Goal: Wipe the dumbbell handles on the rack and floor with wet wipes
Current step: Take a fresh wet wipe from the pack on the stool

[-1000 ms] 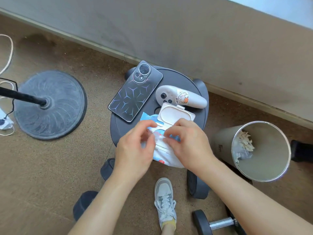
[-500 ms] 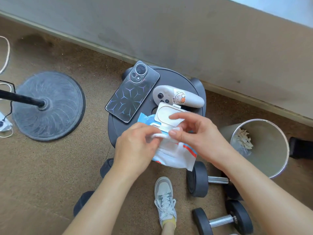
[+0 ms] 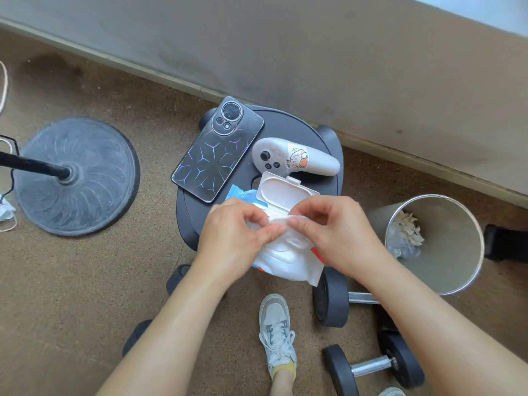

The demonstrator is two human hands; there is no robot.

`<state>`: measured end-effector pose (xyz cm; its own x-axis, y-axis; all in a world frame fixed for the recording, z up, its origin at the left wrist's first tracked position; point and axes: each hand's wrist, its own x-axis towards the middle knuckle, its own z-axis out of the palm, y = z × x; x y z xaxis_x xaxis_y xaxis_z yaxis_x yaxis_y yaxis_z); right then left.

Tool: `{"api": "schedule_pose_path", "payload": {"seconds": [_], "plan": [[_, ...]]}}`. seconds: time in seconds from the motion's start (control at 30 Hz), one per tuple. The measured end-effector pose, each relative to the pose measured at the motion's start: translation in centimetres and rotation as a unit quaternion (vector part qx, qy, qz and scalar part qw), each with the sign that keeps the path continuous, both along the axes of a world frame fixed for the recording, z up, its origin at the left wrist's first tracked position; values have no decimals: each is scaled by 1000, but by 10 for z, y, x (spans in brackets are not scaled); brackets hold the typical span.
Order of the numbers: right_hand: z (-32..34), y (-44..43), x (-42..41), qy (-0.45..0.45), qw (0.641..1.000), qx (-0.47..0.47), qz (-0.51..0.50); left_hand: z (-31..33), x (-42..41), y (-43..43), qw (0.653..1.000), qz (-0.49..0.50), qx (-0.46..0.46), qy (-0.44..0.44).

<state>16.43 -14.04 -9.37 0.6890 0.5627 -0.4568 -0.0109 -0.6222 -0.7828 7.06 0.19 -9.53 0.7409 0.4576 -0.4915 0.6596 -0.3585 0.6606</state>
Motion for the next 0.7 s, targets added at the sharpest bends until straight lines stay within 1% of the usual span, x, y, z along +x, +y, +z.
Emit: {"api": "schedule_pose_path", "payload": {"seconds": [0.07,0.17,0.2,0.3,0.37,0.47,0.53,0.6,0.63,0.7], "plan": [[-2,-4,4,28,998,21,-44,1,0,1,999,-33,-1,5],[-1,-5,6,29,999,11,-41,1,2,0,999,-52,-9,8],[0,-3,6,35,998,12,-51,1,3,-1,998,-54,-9,14],[3,1,4,103,982,66,-147,1,5,-7,999,-41,0,28],[4,0,1,102,978,70,-168,-2,5,-10,999,-22,-13,22],[6,-2,0,58,989,43,-126,-7,4,-10,1000,14,-19,-2],[9,-5,1,56,996,15,-71,-11,3,-11,1000,26,-11,-12],[10,-9,1,9,999,-39,-4,-14,2,-12,999,32,-9,-14],[10,-11,0,-11,998,-55,7,-15,2,-12,999,34,-7,-16],[9,-11,-4,5,998,-46,-30,-14,1,-13,999,44,0,-28]]}}
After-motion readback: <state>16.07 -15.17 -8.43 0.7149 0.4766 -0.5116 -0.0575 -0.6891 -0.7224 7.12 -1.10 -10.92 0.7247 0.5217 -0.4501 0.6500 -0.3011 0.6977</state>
